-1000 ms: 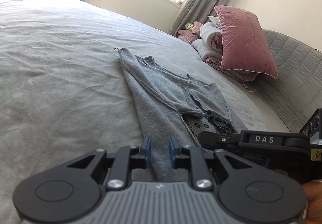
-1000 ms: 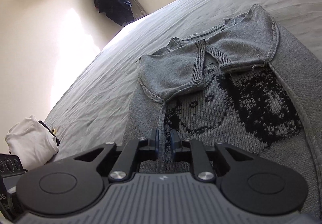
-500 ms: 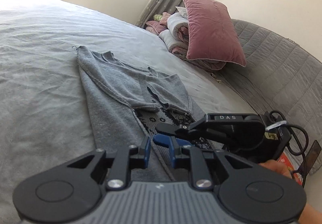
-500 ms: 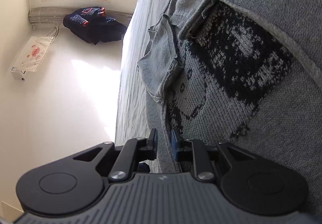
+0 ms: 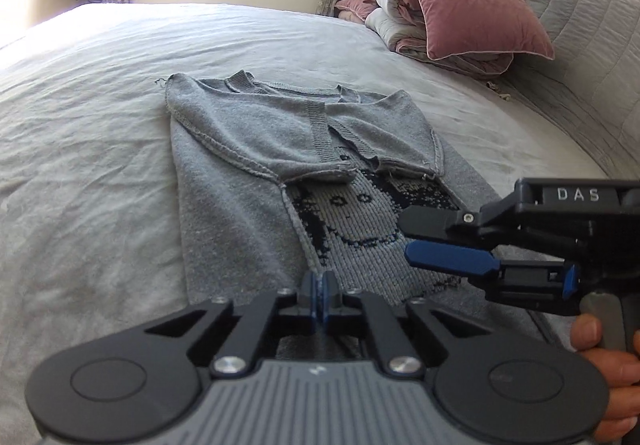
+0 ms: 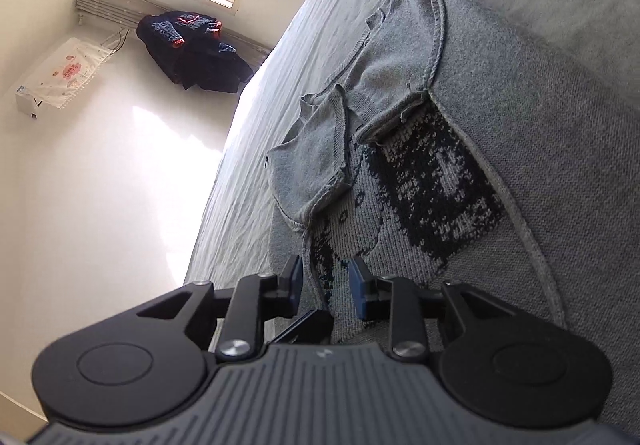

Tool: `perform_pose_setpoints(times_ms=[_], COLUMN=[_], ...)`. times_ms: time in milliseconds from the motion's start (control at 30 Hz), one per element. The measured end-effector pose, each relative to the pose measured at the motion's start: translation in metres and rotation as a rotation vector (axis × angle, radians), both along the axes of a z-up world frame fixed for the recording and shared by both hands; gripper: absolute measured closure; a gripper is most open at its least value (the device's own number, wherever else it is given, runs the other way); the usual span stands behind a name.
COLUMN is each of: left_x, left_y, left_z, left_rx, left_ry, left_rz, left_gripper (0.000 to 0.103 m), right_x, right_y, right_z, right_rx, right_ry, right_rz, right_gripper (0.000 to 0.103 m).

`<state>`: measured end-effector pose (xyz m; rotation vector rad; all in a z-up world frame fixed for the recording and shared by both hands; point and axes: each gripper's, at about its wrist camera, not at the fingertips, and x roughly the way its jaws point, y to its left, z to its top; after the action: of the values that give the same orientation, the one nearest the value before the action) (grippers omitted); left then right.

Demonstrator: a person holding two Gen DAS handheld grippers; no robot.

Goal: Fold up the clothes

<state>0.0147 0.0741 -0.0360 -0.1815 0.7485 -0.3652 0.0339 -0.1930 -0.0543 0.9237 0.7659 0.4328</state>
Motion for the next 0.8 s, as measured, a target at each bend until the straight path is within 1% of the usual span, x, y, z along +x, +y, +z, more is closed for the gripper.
perform_pose_setpoints(times_ms=[67, 100, 133, 200, 233, 267, 300, 333, 367, 433, 500, 533, 567, 633, 700, 733, 800], left_x=[0.0, -0.001, -0.002, -0.005, -0.006, -0.006, -0.007, -0.006, -0.006, -0.005, -0.003, -0.003, -0.002, -0.001, 0.0, 0.001, 0.004], left_y=[0.019, 0.029, 0.038, 0.056, 0.062, 0.066, 0.068, 0.069, 0.07, 0.068, 0.065, 0.064, 0.063, 0.061, 0.06, 0.059, 0.057], left_z=[0.003, 0.004, 0.006, 0.008, 0.008, 0.008, 0.008, 0.007, 0.006, 0.005, 0.004, 0.004, 0.004, 0.003, 0.003, 0.002, -0.001], left_rx=[-0.146, -0.209, -0.268, -0.381, -0.417, -0.441, -0.46, -0.475, -0.489, -0.502, -0.507, -0.505, -0.503, -0.5, -0.496, -0.491, -0.486], left_ry=[0.011, 0.013, 0.013, 0.011, 0.009, 0.01, 0.012, 0.016, 0.02, 0.028, 0.034, 0.035, 0.036, 0.038, 0.041, 0.045, 0.055], left_rz=[0.003, 0.007, 0.012, 0.022, 0.024, 0.025, 0.025, 0.026, 0.026, 0.024, 0.022, 0.021, 0.021, 0.02, 0.02, 0.021, 0.021], left_gripper=[0.101, 0.101, 0.101, 0.101, 0.101, 0.101, 0.101, 0.101, 0.101, 0.101, 0.101, 0.101, 0.101, 0.101, 0.101, 0.101, 0.101], right_x=[0.003, 0.004, 0.007, 0.014, 0.017, 0.022, 0.026, 0.029, 0.032, 0.037, 0.041, 0.043, 0.046, 0.052, 0.054, 0.055, 0.056], right_y=[0.007, 0.011, 0.014, 0.023, 0.028, 0.034, 0.039, 0.046, 0.054, 0.066, 0.075, 0.076, 0.076, 0.083, 0.09, 0.092, 0.096], right_z=[0.001, 0.001, 0.0, -0.006, -0.009, -0.014, -0.02, -0.024, -0.028, -0.032, -0.034, -0.039, -0.045, -0.055, -0.057, -0.056, -0.054], right_rx=[-0.051, -0.054, -0.037, 0.045, 0.088, 0.127, 0.165, 0.164, 0.155, 0.154, 0.177, 0.229, 0.29, 0.339, 0.318, 0.304, 0.276], right_ry=[-0.018, -0.02, -0.018, 0.008, 0.021, 0.065, 0.116, 0.151, 0.184, 0.233, 0.261, 0.291, 0.325, 0.393, 0.42, 0.424, 0.432], right_rz=[0.018, 0.029, 0.039, 0.054, 0.061, 0.063, 0.064, 0.068, 0.072, 0.094, 0.135, 0.159, 0.184, 0.251, 0.302, 0.319, 0.352], right_gripper=[0.072, 0.072, 0.072, 0.072, 0.072, 0.072, 0.072, 0.074, 0.085, 0.095, 0.093, 0.088, 0.085, 0.087, 0.091, 0.091, 0.088])
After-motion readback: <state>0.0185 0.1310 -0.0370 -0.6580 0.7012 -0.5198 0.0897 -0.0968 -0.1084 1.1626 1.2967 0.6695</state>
